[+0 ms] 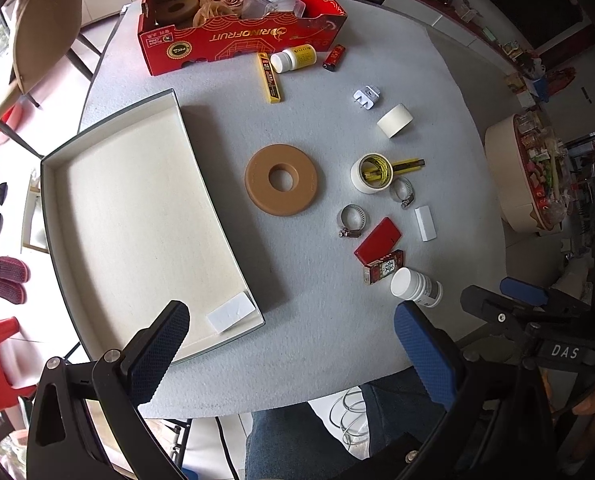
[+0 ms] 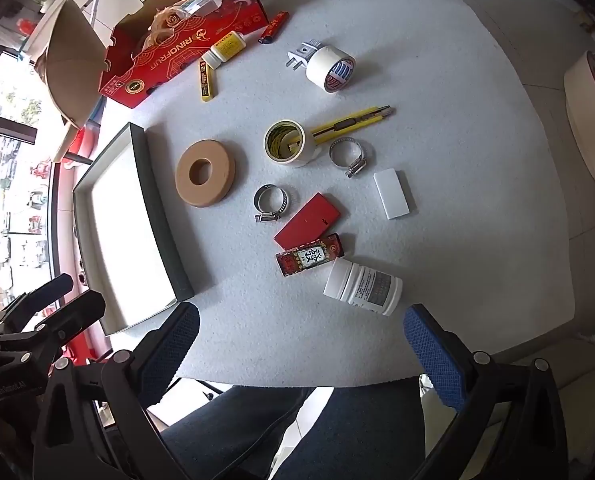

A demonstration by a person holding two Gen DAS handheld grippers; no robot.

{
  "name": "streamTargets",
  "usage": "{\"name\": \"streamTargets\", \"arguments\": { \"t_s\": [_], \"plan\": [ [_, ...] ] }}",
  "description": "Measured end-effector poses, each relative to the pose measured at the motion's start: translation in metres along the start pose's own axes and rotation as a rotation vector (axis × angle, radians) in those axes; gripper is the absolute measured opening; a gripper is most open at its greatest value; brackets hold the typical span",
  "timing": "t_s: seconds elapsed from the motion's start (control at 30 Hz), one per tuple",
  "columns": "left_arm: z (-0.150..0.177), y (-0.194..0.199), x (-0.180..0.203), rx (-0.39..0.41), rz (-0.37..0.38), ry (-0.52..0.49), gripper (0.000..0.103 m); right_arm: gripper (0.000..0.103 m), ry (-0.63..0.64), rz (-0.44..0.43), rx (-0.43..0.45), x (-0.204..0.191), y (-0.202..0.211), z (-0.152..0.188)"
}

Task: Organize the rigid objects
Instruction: 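Move left tool toward the tan cork ring while right tool approaches the white pill bottle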

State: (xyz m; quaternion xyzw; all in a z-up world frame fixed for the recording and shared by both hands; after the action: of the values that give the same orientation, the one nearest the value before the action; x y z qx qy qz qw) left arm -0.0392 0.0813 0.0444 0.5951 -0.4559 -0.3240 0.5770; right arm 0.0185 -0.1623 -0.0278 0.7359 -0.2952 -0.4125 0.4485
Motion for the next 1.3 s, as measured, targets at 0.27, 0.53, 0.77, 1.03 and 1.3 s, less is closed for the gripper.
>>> {"name": "streamTargets", "arguments": {
  "t_s": [0.27,0.53,0.77,1.03,1.3],
  "plan": [
    [0.013,-0.011,-0.012,-0.02,0.063,0.065,0.103,0.103,0.086,0.043,-0.04,-0.02,-0.006,0.014],
    [0.038,-0.028,-0.045,-0.054,0.086,0.187,0.103,0.103,0.146,0.072,-0.064,-0.033,-0.014,0.026],
    [0.047,-0.033,-0.058,-0.063,0.046,0.202,0.103,0.103,0.125,0.063,-0.07,-0.032,-0.022,0.031],
    [0.051,-0.039,-0.066,-0.059,-0.06,0.178,0.103,0.103,0.103,0.06,-0.095,-0.026,-0.027,0.036],
    [0.052,-0.044,-0.057,-0.069,-0.114,0.124,0.103,0.103,0.065,0.045,-0.096,-0.016,-0.035,0.038]
  ]
}}
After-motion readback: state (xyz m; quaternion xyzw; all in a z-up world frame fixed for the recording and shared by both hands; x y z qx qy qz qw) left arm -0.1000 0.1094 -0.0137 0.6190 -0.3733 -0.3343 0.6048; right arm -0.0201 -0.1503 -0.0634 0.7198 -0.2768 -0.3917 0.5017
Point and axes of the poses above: each gripper's, at about its wrist camera, not at the fingertips, and y roughly against the way its jaws point, x to its right, z to its underside, the point moved 3 cm from there along -y, roughly the way its jaws point, and after that the axes turned 6 degrees about -z, right-handed, at the moved point
